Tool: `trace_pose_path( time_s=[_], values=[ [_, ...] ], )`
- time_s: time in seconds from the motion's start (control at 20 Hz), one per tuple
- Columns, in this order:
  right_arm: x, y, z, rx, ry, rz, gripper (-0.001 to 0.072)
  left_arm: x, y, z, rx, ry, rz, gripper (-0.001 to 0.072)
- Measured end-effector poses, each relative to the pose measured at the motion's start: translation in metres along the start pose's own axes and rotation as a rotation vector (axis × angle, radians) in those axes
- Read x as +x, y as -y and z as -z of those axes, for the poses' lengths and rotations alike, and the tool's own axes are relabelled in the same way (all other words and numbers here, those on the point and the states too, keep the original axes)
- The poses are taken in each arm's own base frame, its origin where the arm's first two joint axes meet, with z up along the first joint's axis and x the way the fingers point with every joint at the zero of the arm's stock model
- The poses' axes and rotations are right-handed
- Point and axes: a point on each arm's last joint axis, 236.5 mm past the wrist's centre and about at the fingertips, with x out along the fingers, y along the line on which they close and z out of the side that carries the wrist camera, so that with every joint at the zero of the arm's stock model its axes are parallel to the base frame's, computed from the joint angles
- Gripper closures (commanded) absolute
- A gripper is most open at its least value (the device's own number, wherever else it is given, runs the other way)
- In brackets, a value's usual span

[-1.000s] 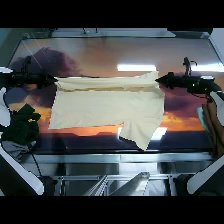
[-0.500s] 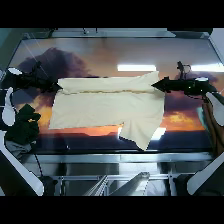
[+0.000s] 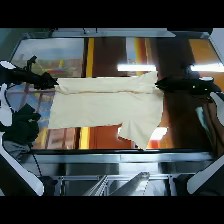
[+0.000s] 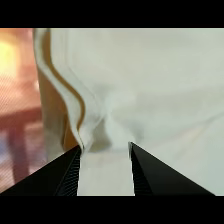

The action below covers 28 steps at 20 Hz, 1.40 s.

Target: Fold the shirts.

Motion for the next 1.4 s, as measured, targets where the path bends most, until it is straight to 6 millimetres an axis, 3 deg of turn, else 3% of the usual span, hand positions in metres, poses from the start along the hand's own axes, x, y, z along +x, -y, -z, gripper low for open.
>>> trace_pose_path(
  time_s=[0.1,0.3,0.5,0.65,0.7,0.75,0.8,0.9,1.05,1.15,1.35,1.4],
  values=[
    [-0.017,-0.005,-0.001,0.011,-0.002,-0.01,0.0511,-0.021,0.003,0.004,-0.014,-0.006,0.004,0.0375],
    [-0.053,-0.018,0.018,0.016,-0.087,-0.042,0.0465,-0.064,0.011,0.035,-0.1,-0.075,0.028,0.0374],
    [-0.077,-0.027,0.071,0.092,-0.217,-0.049,0.0487,-0.084,0.011,0.103,-0.238,-0.207,0.003,0.0372],
    [-0.084,-0.038,0.111,0.146,-0.244,-0.04,0.0477,-0.072,-0.008,0.168,-0.343,-0.305,-0.09,0.0372],
    [-0.084,-0.041,0.122,0.153,-0.237,-0.029,0.0424,-0.065,-0.014,0.187,-0.367,-0.328,-0.111,0.0372],
    [-0.085,-0.044,0.131,0.157,-0.231,-0.019,0.0298,-0.056,-0.021,0.2,-0.377,-0.338,-0.125,0.0372],
    [-0.087,-0.047,0.139,0.162,-0.222,-0.01,0.0241,-0.046,-0.026,0.212,-0.386,-0.345,-0.134,0.0371],
    [-0.091,-0.055,0.153,0.172,-0.219,-0.002,0.0241,-0.029,-0.035,0.228,-0.402,-0.349,-0.139,0.0434],
    [-0.095,-0.066,0.172,0.213,-0.221,0.005,0.0242,-0.013,-0.037,0.235,-0.405,-0.349,-0.098,0.0436],
    [-0.096,-0.065,0.187,0.251,-0.229,0.029,0.0242,-0.005,-0.028,0.232,-0.388,-0.355,-0.033,0.0437],
    [-0.091,-0.044,0.215,0.334,-0.233,0.114,0.0242,0.009,-0.017,0.23,-0.337,-0.412,0.029,0.0686],
    [-0.09,-0.038,0.222,0.357,-0.233,0.134,0.0242,0.011,-0.016,0.228,-0.322,-0.418,0.03,0.0686]
  ],
)
